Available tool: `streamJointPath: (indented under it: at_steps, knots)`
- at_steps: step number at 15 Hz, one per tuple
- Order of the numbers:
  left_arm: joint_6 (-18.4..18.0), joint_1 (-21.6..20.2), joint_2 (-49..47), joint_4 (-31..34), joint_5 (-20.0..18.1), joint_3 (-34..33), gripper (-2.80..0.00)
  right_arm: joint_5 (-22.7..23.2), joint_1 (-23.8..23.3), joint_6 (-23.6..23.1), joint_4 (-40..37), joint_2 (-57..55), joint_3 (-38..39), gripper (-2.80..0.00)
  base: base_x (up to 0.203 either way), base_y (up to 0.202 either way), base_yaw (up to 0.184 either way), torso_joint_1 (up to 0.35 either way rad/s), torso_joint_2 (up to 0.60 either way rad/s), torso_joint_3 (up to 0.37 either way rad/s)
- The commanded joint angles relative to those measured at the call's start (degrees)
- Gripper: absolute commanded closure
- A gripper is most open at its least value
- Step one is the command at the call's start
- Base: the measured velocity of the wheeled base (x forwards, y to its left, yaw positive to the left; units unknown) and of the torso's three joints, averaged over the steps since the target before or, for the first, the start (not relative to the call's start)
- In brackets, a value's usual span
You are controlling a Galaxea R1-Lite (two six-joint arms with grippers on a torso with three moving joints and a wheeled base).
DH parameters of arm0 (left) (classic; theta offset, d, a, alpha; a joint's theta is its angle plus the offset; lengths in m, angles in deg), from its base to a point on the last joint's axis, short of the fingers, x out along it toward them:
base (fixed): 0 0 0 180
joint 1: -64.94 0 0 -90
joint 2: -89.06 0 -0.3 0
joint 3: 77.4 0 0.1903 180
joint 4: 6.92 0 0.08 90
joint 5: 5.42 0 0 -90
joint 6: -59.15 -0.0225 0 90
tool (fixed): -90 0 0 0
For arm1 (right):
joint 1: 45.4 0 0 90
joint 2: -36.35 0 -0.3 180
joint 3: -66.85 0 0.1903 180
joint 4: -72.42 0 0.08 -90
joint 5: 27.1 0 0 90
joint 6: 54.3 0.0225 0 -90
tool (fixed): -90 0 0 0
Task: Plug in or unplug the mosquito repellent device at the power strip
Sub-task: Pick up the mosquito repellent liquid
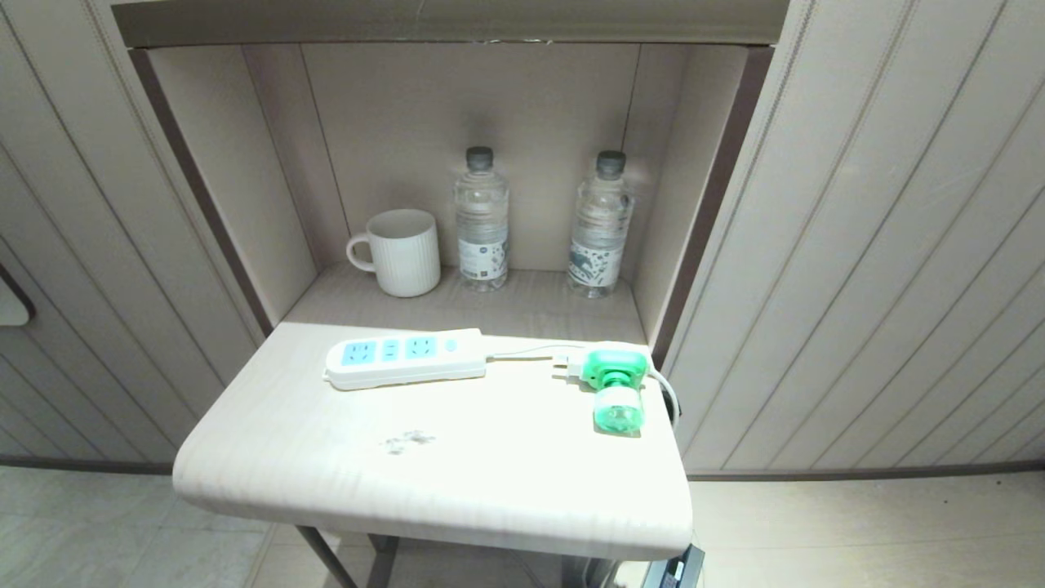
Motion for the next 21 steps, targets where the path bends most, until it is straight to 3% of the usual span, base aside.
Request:
streamJointPath:
  at_steps: [1,5,7,10,16,21]
  knots:
    - [0.01,0.02,-0.06,0.02,-0.02,0.02,0.00,-0.02,0.10,-0.05,-0.01,-0.09,-0.07,0.00,0.000,0.000,0.000,0.000,0.00,0.000]
    - [0.01,0.02,-0.06,0.02,-0.02,-0.11,0.00,-0.13,0.08,-0.88,0.15,-0.36,-0.12,0.00,0.000,0.000,0.000,0.000,0.00,0.000]
    - [-0.07,0.01,-0.06,0.02,-0.02,0.02,0.00,0.01,0.13,-1.90,-2.68,-1.08,-5.06,0.00,0.000,0.000,0.000,0.000,0.00,0.000]
    - [-0.03,-0.03,-0.06,0.02,-0.02,-0.05,0.00,0.80,0.28,-2.32,-11.91,-8.06,-24.04,0.00,0.000,0.000,0.000,0.000,0.00,0.000]
    - [0.01,0.01,-0.06,0.02,-0.02,0.02,0.00,1.94,2.10,-0.97,-17.70,-42.96,-57.74,0.00,0.000,0.000,0.000,0.000,0.00,0.000]
    - [0.01,0.01,-0.06,0.02,-0.02,-0.14,0.00,2.54,11.35,1.24,-40.06,-76.28,-96.91,0.00,0.000,0.000,0.000,0.000,0.00,0.000]
